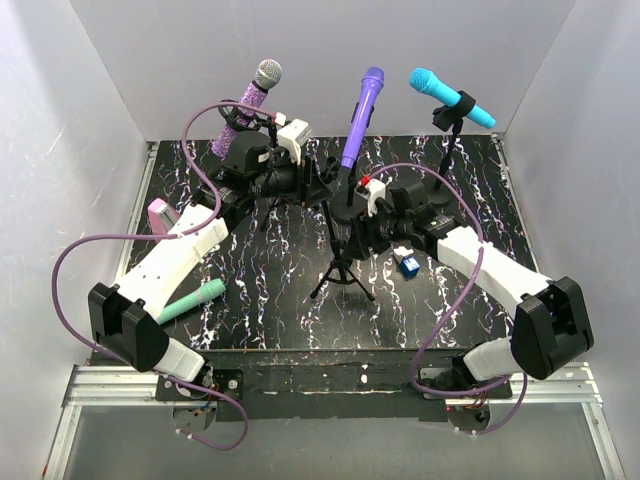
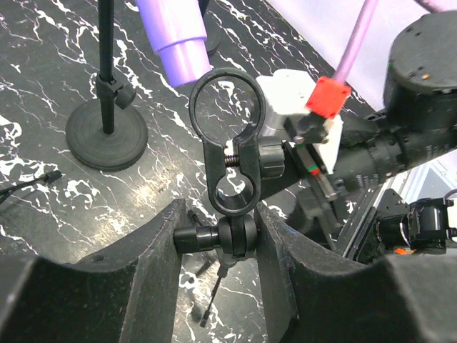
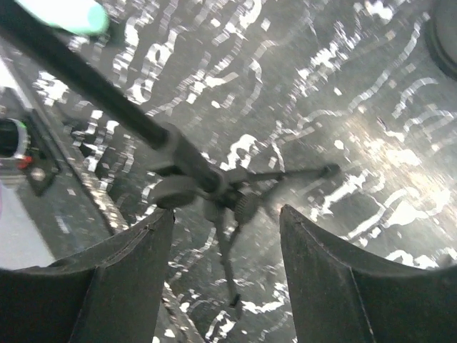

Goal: Remove the microphone from the stand

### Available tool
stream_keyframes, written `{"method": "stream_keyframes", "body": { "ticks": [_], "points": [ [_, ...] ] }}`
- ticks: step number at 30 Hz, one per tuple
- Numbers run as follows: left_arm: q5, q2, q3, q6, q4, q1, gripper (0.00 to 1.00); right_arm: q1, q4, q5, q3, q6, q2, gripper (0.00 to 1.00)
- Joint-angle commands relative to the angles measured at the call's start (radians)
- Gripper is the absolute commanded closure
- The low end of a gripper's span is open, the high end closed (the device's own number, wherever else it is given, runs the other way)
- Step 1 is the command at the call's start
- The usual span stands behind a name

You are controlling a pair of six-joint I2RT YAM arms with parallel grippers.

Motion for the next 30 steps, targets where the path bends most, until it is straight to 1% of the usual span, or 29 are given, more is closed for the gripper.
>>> {"method": "stream_keyframes", "body": {
  "ticks": [1, 4, 6, 7, 10, 13, 14, 18, 22, 26, 30],
  "points": [
    [0.011, -0.055, -0.018, 0.000, 0.005, -0.004, 1.00, -0.009, -0.043, 0.190, -0.061, -0.117, -0.025, 0.33],
    [0.013, -0.055, -0.022, -0.003, 0.012, -0.003, 1.00, -0.005, -0.047, 0.237, -0.083, -0.128, -0.047, 0.33],
    [0.013, -0.055, -0.024, -0.005, 0.015, -0.003, 1.00, -0.005, -0.056, 0.227, -0.080, -0.159, -0.065, 0.33],
    [0.013, -0.055, -0.024, -0.007, 0.015, -0.003, 1.00, -0.003, -0.061, 0.201, -0.071, -0.165, -0.079, 0.33],
    [0.017, -0.055, -0.021, -0.008, 0.010, -0.003, 1.00, -0.005, -0.072, 0.058, -0.020, -0.182, -0.111, 0.31],
    [0.019, -0.055, -0.024, -0.011, 0.010, -0.003, 1.00, -0.005, -0.060, -0.034, 0.041, -0.139, -0.101, 0.29],
    [0.020, -0.055, -0.025, -0.011, 0.012, -0.003, 1.00, -0.005, -0.047, -0.046, 0.055, -0.086, -0.088, 0.28],
    [0.019, -0.053, -0.022, -0.013, 0.013, -0.003, 1.00, -0.005, 0.012, -0.053, 0.080, 0.019, -0.041, 0.27],
    [0.014, -0.056, -0.016, -0.008, 0.005, -0.003, 1.00, -0.005, 0.025, -0.040, 0.104, 0.059, 0.008, 0.27],
    [0.014, -0.053, -0.008, -0.005, 0.001, -0.003, 1.00, 0.002, 0.028, -0.037, 0.103, 0.056, 0.033, 0.27],
    [0.008, -0.056, -0.007, -0.002, -0.002, -0.003, 1.00, 0.006, 0.000, -0.017, 0.049, 0.022, 0.015, 0.28]
  ]
}}
